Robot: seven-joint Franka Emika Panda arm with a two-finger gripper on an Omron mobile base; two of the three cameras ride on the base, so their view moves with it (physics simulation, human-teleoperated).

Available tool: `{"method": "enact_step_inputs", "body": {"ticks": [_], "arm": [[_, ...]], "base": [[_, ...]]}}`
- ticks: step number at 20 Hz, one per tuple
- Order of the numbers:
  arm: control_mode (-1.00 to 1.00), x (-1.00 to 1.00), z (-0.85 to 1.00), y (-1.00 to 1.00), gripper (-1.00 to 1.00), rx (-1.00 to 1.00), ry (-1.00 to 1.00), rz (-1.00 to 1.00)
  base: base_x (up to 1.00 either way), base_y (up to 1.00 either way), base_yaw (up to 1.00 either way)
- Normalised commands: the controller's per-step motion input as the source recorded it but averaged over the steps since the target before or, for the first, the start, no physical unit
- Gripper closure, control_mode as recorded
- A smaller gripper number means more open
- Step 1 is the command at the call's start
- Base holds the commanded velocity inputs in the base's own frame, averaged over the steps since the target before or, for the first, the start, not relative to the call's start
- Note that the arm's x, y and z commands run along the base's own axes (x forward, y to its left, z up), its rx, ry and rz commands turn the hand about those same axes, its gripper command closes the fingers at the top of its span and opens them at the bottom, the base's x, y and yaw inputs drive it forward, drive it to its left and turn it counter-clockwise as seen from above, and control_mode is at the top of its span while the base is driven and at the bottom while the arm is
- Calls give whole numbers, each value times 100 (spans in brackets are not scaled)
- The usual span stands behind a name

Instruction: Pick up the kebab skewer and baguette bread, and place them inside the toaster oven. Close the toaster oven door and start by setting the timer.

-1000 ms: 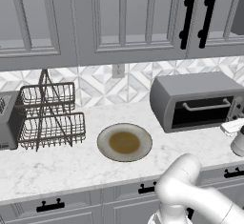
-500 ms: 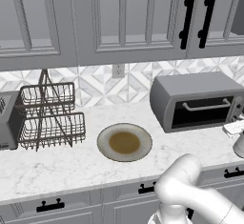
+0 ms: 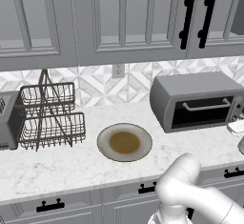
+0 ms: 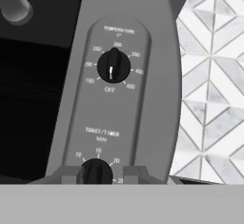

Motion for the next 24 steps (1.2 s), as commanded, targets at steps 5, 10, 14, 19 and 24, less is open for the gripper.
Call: {"method": "enact_step_inputs", "body": {"ticks": [5,10,14,19,24], "arm": [[-100,6,0,3,100,0,0,0],[-100,17,1,11,100,0,0,-4],[-100,4,13,9,100,1,0,-13],[-100,0,10,10,100,9,0,-21],[-100,7,16,1,100,17,0,-20]], "base": [[0,0,0],[0,0,0],[0,0,0],[0,0,0],[0,0,0]]}}
